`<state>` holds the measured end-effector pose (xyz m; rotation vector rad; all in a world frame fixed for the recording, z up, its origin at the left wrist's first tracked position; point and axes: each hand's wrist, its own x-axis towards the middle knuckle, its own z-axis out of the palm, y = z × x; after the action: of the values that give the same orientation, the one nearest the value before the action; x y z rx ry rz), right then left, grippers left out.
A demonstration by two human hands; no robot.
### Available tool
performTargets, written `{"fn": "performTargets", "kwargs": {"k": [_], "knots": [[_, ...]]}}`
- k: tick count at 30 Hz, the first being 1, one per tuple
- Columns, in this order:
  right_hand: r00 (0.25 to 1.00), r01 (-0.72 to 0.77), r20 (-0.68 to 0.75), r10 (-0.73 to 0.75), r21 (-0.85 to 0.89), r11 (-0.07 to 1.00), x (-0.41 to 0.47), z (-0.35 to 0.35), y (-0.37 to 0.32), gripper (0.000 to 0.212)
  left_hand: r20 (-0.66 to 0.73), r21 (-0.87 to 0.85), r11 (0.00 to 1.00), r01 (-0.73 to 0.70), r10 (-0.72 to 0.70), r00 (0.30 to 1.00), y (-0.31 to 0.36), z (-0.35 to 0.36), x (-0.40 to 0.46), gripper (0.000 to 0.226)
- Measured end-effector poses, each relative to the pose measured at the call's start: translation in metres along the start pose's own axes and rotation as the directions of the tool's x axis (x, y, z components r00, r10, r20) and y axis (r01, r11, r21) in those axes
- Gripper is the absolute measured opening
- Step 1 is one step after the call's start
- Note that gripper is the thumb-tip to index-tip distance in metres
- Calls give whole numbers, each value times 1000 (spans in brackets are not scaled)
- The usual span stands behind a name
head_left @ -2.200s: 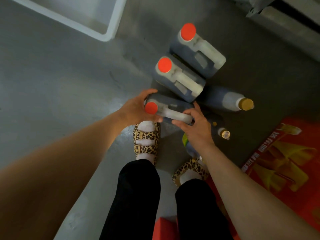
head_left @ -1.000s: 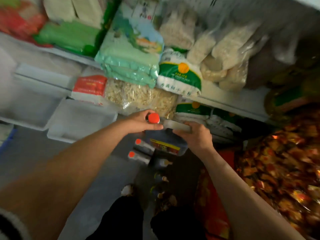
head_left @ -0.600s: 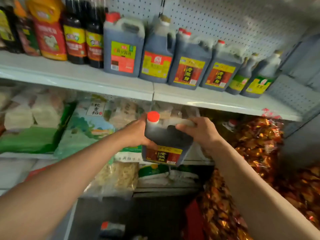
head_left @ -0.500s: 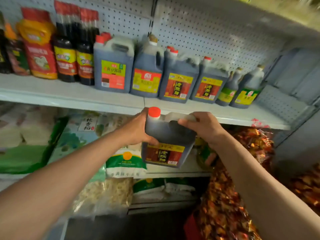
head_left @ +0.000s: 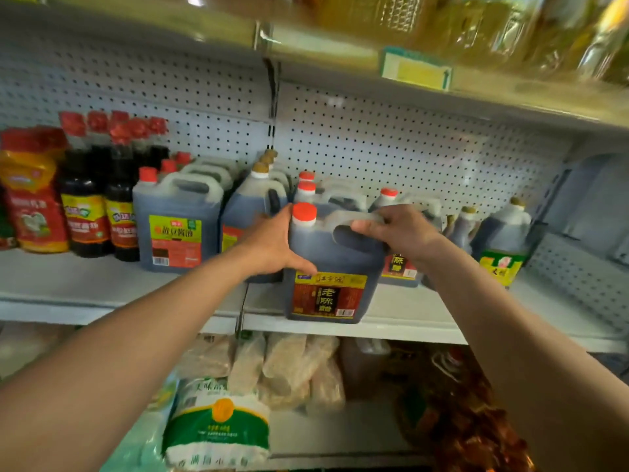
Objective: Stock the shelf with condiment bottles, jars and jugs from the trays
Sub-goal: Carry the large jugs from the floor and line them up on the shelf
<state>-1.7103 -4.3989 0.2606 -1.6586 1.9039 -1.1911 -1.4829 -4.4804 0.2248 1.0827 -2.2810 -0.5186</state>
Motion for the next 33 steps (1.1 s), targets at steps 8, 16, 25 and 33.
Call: {"fn": "performTargets", "kwargs": {"k": [8,16,25,33], "knots": [[1000,-27,16,26,42,999,49,-1,31,81,30,1,998,57,-57,998,-8,12,42,115],[997,-66,-49,67,26,997,48,4,25,62,11,71,996,50,-51,999,-9,11,44,127],[994,-66,-72,84,221,973,14,22,46,37,-36,185,964,-188,198,980,5,15,36,131],[989,-58,-120,87,231,971,4,31,41,39,-58,167,969,-184,196,979,8,12,29,119]]}}
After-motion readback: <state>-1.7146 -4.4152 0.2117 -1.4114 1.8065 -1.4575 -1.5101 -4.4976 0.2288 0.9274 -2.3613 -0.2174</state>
